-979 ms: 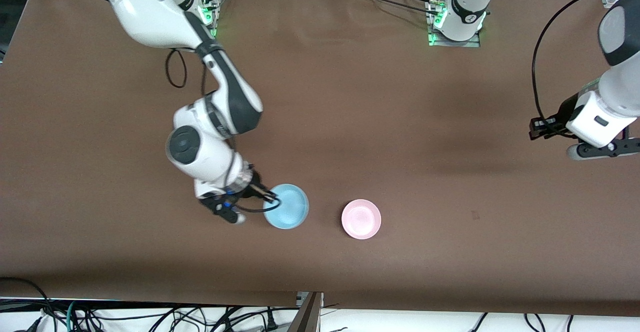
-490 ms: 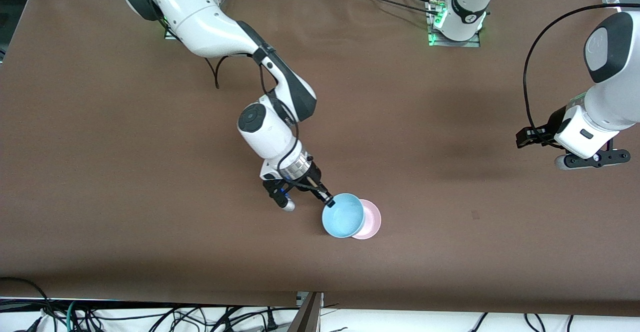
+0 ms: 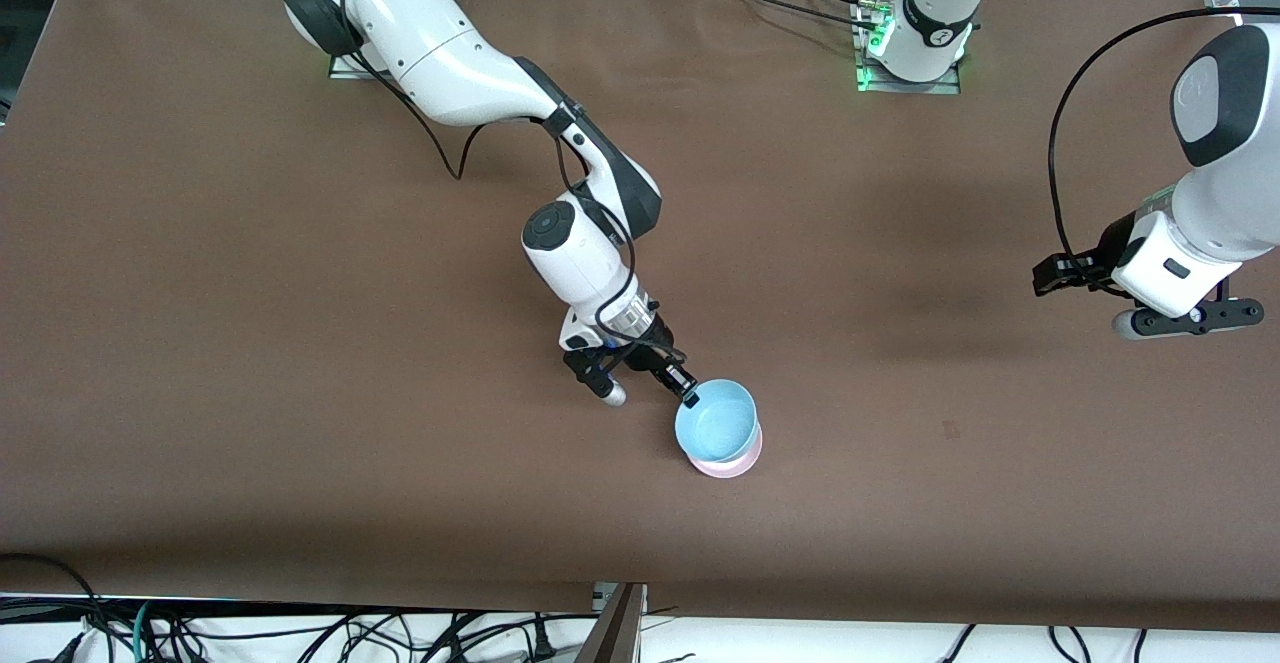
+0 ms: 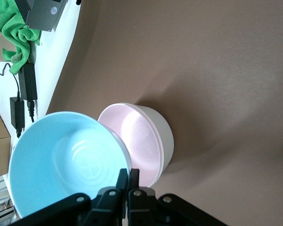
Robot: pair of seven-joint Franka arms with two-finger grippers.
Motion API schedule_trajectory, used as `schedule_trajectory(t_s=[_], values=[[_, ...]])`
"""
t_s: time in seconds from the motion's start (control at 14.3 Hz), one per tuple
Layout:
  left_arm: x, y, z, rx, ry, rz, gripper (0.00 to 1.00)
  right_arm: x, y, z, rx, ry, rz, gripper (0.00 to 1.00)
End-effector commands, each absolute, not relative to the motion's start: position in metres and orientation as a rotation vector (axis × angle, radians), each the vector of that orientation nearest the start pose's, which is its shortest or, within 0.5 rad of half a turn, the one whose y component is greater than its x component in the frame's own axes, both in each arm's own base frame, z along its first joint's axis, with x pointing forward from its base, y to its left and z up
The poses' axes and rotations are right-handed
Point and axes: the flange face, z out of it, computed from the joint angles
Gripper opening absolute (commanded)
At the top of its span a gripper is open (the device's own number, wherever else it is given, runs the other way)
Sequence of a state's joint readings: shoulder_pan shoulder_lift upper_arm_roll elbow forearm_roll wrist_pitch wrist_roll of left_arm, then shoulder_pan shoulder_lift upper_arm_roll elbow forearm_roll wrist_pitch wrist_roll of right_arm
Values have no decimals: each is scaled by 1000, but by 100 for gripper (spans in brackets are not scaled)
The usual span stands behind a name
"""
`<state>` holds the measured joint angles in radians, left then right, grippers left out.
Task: Stack pink and blue bowls on white bowl
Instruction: 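Lower the blue bowl into the pink bowl with the right gripper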
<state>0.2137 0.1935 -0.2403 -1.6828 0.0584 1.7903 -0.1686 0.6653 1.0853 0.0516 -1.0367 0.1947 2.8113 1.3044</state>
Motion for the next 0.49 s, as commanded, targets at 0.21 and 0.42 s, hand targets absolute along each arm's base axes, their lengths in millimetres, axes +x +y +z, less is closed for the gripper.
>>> schedule_trajectory(t_s=[0.21,0.42], values=[[609,1,479,-3134,-185,119,84,642,521,232,-2232,951,-347,0],[609,1,479,-3134,-185,117,86,643,520,227,-2224,946,-359,0]])
